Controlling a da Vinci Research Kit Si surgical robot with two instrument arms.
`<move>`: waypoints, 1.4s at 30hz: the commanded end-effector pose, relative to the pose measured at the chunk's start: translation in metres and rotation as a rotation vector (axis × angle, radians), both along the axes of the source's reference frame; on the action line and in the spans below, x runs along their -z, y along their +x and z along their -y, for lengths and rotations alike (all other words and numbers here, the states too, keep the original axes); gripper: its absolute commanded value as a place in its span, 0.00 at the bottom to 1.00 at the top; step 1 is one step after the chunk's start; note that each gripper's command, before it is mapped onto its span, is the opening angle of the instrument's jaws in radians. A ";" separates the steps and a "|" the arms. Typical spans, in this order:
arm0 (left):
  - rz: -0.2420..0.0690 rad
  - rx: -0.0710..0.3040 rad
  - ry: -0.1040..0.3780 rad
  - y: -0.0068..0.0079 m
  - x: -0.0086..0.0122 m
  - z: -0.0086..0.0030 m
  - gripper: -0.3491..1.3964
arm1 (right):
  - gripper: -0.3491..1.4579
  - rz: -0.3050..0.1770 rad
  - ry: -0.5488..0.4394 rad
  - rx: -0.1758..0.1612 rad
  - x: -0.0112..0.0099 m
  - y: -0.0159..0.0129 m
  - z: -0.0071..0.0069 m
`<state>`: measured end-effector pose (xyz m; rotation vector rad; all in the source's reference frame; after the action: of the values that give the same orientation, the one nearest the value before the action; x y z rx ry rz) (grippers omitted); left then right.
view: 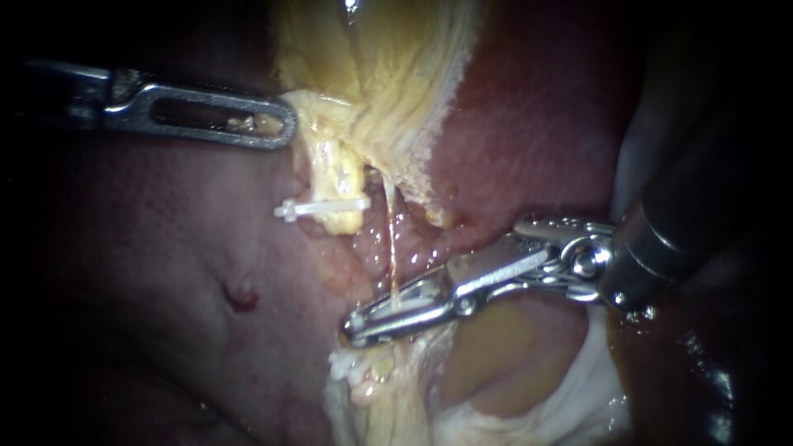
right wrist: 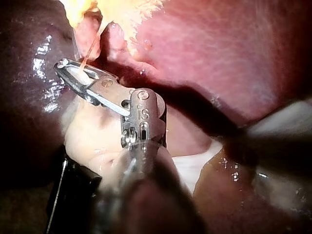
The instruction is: Going back first clip right tube
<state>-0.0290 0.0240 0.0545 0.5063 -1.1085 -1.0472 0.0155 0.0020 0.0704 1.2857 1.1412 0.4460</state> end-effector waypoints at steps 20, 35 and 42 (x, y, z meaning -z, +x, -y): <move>0.000 0.000 0.000 0.0000 0.0000 0.0000 0.00 | 0.47 0.031 -0.115 -0.155 -0.0006 0.0006 -0.0004; 0.000 0.000 0.000 0.0000 0.0000 0.0000 0.00 | 0.47 0.048 -0.366 -0.192 -0.0020 -0.0014 -0.0016; 0.000 0.000 0.000 0.0001 0.0000 0.0000 0.00 | 0.47 0.034 -0.518 -0.186 -0.0005 -0.0034 -0.0013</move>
<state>-0.0288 0.0239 0.0545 0.5057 -1.1078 -1.0473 0.0117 0.0034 0.0704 0.7017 1.2576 0.2642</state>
